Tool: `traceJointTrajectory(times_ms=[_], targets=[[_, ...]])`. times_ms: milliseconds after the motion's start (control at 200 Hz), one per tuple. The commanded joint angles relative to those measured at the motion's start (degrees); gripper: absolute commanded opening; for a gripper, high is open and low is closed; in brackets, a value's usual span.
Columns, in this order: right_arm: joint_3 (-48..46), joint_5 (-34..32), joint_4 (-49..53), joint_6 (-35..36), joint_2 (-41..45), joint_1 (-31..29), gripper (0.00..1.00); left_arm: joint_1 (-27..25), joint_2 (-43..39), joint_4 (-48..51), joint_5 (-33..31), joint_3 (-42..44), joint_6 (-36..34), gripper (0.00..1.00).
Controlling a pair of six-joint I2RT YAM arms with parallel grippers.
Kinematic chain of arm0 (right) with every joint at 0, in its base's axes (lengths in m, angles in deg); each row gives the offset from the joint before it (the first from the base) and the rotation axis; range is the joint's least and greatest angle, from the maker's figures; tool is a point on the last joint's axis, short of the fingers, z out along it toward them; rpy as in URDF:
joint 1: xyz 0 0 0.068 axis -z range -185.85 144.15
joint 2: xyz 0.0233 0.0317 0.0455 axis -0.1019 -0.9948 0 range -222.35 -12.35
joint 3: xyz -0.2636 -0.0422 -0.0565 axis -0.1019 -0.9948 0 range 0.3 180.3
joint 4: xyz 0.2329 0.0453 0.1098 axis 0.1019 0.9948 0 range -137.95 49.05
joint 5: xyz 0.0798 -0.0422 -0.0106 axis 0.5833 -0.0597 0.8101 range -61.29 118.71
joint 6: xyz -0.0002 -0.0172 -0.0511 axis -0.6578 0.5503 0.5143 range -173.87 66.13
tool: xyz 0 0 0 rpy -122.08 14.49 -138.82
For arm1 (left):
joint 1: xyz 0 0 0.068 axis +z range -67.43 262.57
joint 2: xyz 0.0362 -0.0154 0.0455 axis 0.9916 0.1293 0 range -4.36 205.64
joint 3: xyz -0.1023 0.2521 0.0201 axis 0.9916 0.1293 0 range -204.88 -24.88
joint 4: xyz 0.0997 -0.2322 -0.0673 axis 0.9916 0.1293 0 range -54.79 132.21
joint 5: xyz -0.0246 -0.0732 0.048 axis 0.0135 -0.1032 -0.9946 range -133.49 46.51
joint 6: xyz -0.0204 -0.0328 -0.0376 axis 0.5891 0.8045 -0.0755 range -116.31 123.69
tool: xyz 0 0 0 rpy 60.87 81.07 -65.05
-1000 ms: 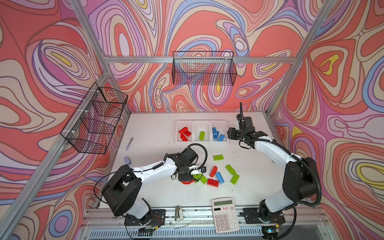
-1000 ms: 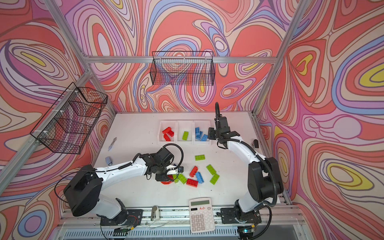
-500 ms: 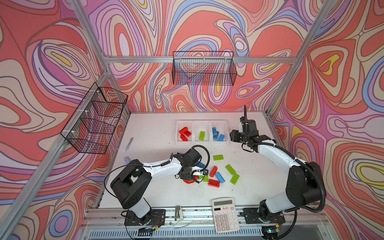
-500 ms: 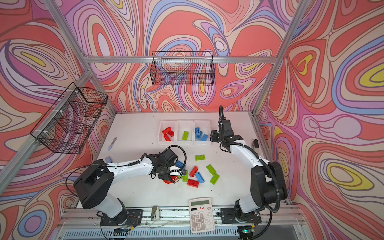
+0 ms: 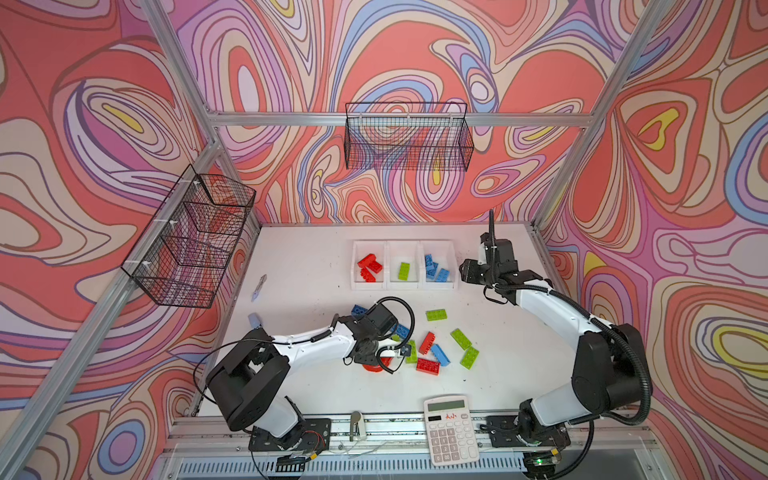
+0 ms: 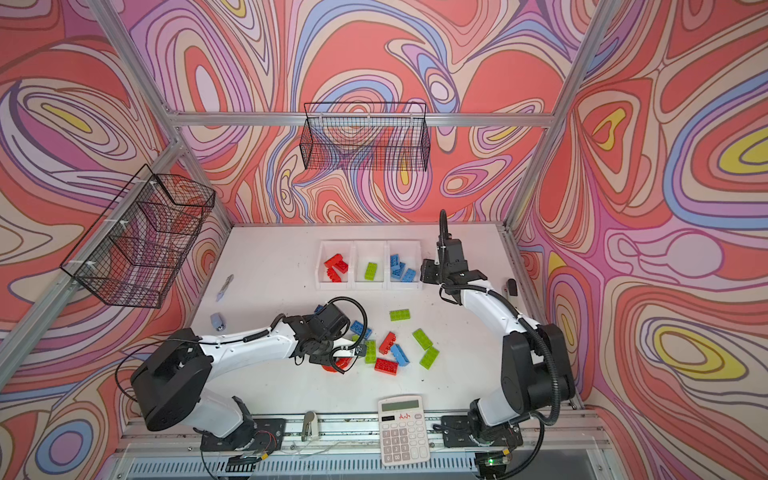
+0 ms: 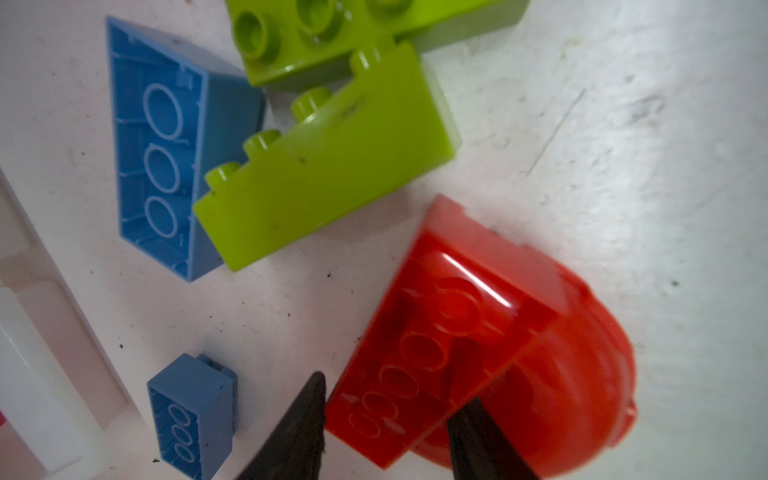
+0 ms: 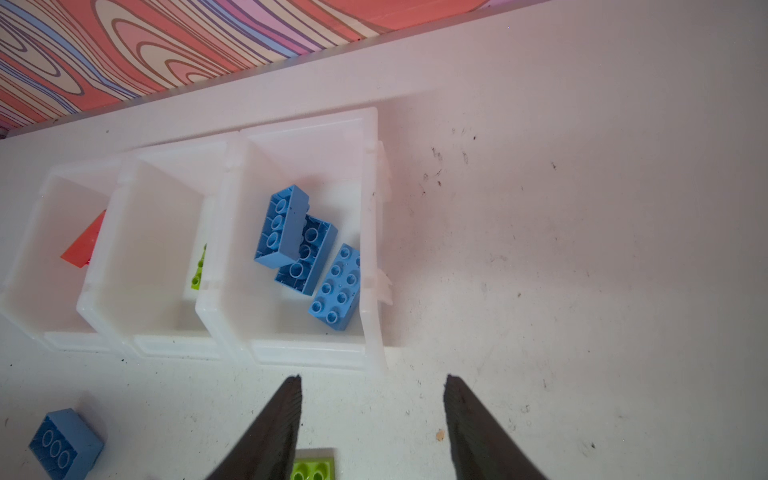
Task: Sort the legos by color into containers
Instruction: 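Close the left gripper on the red brick and lift it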
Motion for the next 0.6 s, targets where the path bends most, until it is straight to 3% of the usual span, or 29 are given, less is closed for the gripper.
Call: traceJointTrajectory(times_ms=[0,406,591], targets=[[-0.26,0.22,-0.29,-0.43,1.38,0.27,0.58,-0.23,-2.21,0.00,-1.82,2.08,4.94,0.36],[0.24,0.89,0.18,-0.96,1.90,0.27,0.58,0.03,-6.76,-2.88,-4.54,4.39,13.67,0.23],[0.10,0.81,0.67,-1.02,2.41,0.27,0.58,4.10,-8.87,-3.04,-3.84,1.71,20.51,0.21]])
